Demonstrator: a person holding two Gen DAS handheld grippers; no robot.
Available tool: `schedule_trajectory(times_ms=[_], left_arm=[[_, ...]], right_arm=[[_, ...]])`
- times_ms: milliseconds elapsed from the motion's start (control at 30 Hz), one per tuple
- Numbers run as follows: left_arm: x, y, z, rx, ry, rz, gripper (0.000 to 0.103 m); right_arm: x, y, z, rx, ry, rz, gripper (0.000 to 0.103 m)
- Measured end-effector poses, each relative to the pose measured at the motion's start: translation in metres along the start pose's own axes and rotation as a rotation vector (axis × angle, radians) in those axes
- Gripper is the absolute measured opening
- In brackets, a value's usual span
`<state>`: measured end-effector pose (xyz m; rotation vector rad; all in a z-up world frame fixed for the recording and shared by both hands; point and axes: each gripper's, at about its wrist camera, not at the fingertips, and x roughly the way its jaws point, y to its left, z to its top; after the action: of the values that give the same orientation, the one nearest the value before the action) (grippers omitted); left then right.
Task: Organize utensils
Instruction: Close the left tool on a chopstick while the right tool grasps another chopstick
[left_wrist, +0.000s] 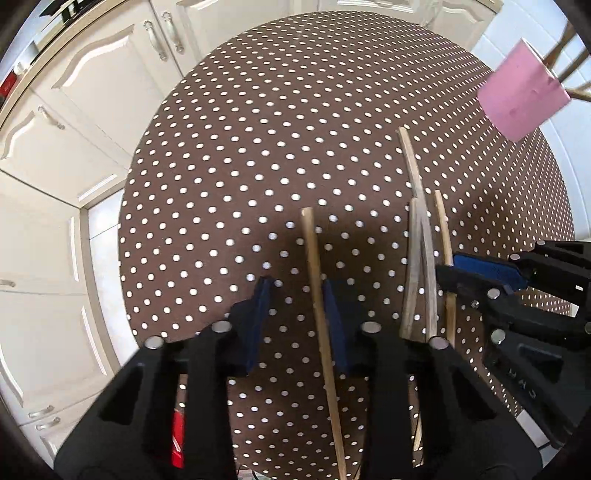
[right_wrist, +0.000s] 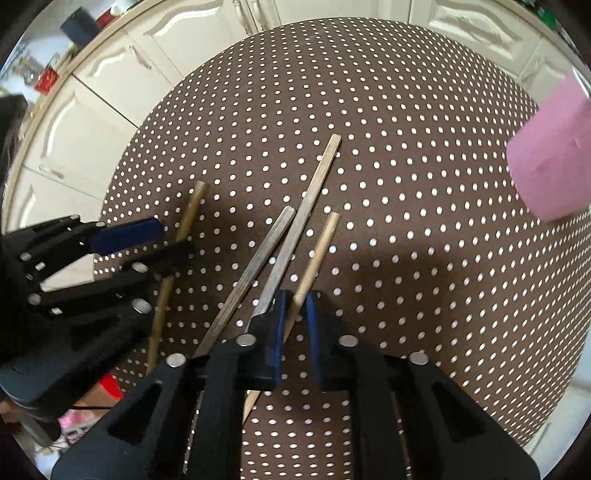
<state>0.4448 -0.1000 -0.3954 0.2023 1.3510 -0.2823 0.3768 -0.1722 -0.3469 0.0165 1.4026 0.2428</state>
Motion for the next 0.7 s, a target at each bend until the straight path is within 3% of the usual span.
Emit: schedule_trajectory(times_ms=[100,367,700], left_arm=[[-0.004,0.011,-0.007,-0.045,0.008,-0.037,0.009],[-0.029,0.026,-0.010,-0.079,-0.035,-0.103,0.007],[-0.094,0.026,-0.010,-0.060,-0.167,-0.153,0.006]], right_arm=[[0.001,-0.001,-0.001,0.014,0.009,0.014,0.007],[-0.016,-0.029,0.010,0.116,-0.007,0.078,0.004],[-0.089,-0.039,-0.004,0.150,-0.179,0.096,0.004]])
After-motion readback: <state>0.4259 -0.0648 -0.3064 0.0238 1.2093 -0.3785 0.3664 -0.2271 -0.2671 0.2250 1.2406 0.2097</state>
